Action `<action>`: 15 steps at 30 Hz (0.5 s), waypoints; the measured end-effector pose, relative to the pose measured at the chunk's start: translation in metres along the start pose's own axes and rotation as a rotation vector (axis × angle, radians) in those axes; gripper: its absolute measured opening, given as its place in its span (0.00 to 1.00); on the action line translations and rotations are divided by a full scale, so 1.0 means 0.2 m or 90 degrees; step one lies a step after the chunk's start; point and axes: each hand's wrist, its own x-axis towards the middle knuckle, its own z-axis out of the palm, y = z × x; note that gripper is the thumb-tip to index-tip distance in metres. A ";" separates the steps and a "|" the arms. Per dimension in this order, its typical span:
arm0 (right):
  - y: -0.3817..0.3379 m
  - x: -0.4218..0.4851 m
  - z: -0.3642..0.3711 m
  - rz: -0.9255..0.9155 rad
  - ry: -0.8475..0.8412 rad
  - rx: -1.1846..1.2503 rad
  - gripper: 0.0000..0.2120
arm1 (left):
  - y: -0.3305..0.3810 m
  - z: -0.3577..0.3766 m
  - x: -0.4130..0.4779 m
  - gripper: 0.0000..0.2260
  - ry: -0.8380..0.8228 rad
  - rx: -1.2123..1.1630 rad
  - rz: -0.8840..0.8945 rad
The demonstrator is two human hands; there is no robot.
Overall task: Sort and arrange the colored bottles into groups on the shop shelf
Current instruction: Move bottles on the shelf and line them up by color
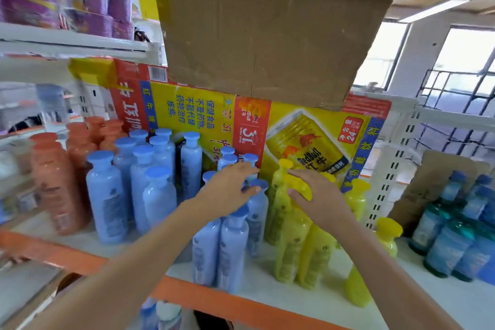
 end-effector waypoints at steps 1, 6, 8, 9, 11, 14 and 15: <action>-0.02 -0.03 0.00 -0.009 -0.022 -0.017 0.22 | 0.02 -0.01 -0.05 0.20 0.007 0.028 -0.001; -0.12 -0.16 0.00 -0.063 -0.088 -0.071 0.24 | 0.07 -0.03 -0.32 0.25 0.044 0.093 -0.043; -0.16 -0.21 0.01 -0.086 -0.105 -0.073 0.24 | 0.08 -0.03 -0.42 0.29 0.070 0.100 -0.066; -0.18 -0.23 0.01 -0.098 -0.108 -0.075 0.25 | 0.08 -0.04 -0.47 0.30 0.078 0.108 -0.075; -0.21 -0.28 0.03 -0.115 -0.109 -0.077 0.25 | 0.09 -0.05 -0.56 0.28 0.077 0.118 -0.104; -0.24 -0.35 0.06 -0.138 -0.117 -0.079 0.26 | 0.10 -0.07 -0.67 0.24 0.074 0.122 -0.130; -0.25 -0.37 0.07 -0.144 -0.121 -0.074 0.26 | 0.11 -0.07 -0.70 0.24 0.071 0.130 -0.132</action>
